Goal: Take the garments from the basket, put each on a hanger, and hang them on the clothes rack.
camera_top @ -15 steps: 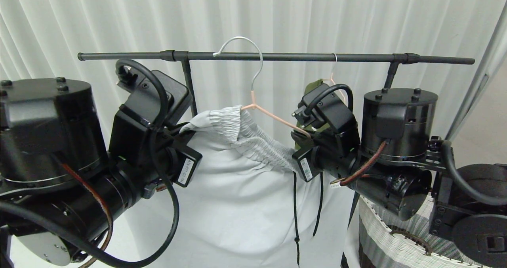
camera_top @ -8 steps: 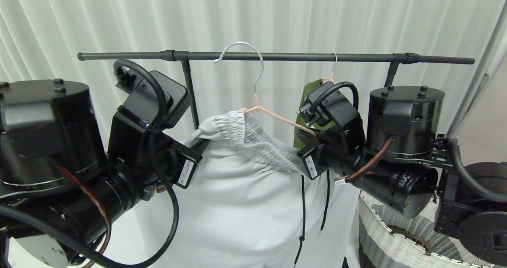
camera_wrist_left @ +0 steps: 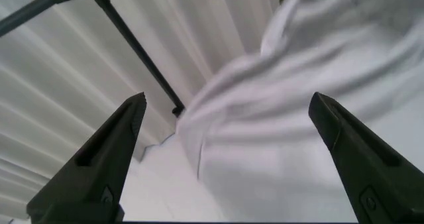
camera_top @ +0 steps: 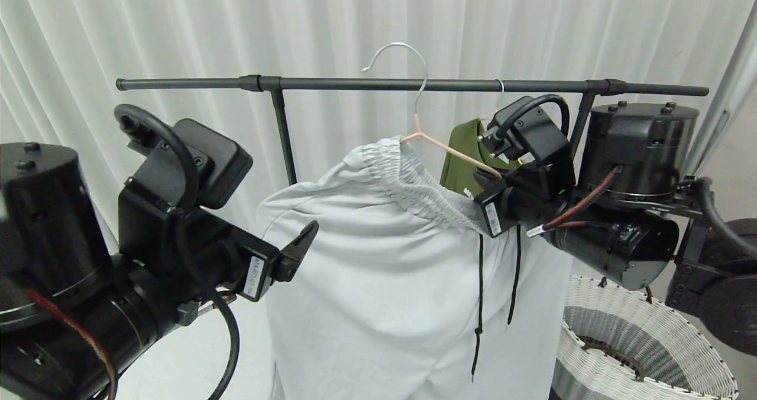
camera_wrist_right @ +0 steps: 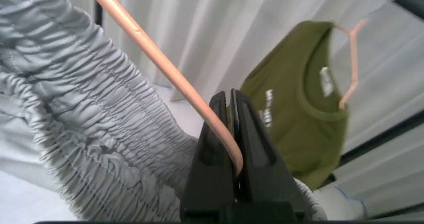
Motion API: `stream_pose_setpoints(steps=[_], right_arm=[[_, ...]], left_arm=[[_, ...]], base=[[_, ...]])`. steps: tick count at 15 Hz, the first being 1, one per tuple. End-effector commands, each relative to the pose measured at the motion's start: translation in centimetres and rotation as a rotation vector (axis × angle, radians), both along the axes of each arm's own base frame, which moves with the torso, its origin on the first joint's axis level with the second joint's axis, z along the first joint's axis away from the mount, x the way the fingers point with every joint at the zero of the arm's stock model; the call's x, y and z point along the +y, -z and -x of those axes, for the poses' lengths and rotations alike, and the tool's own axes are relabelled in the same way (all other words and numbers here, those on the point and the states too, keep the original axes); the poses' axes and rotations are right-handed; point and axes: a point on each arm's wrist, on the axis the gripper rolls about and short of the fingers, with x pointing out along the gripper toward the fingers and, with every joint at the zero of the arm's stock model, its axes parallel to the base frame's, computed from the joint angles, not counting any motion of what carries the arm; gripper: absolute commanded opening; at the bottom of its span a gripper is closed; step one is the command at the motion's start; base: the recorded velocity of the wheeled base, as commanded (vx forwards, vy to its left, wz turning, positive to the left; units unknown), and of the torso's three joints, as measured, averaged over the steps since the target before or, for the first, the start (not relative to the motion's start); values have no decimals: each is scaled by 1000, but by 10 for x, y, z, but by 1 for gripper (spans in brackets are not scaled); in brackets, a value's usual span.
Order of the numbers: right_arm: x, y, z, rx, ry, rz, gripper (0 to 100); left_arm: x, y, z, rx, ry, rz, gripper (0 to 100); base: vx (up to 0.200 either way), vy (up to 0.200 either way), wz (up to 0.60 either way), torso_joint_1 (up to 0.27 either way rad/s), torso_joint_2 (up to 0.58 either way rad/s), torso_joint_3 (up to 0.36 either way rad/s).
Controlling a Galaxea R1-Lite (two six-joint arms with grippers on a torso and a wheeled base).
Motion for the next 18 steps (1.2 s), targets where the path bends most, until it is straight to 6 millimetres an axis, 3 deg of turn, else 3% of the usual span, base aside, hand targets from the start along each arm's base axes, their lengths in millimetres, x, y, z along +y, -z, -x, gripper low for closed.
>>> stream_pose_setpoints(steps=[1, 4, 8, 15, 16, 18], right_arm=[[-10, -11, 2, -30, 13, -10, 0], [-20, -24, 7, -62, 16, -39, 0], [-29, -38, 16, -93, 11, -73, 0], [-27, -47, 29, -112, -30, -98, 0], [-26, -47, 30, -113, -33, -99, 0], [-26, -47, 30, -113, -33, -99, 0]], left_arm=[[15, 12, 9, 30, -38, 33, 100], [27, 23, 4, 76, -113, 78, 100], [41, 37, -7, 157, -57, 103, 100], [32, 47, -25, 206, -18, 140, 100], [31, 48, -27, 198, -19, 145, 0], [32, 49, -27, 196, -22, 139, 0]], base=[[0, 0, 0, 0, 0, 0], [0, 0, 0, 0, 0, 0], [0, 0, 0, 0, 0, 0], [0, 0, 0, 0, 0, 0], [0, 0, 0, 0, 0, 0], [0, 0, 0, 0, 0, 0]])
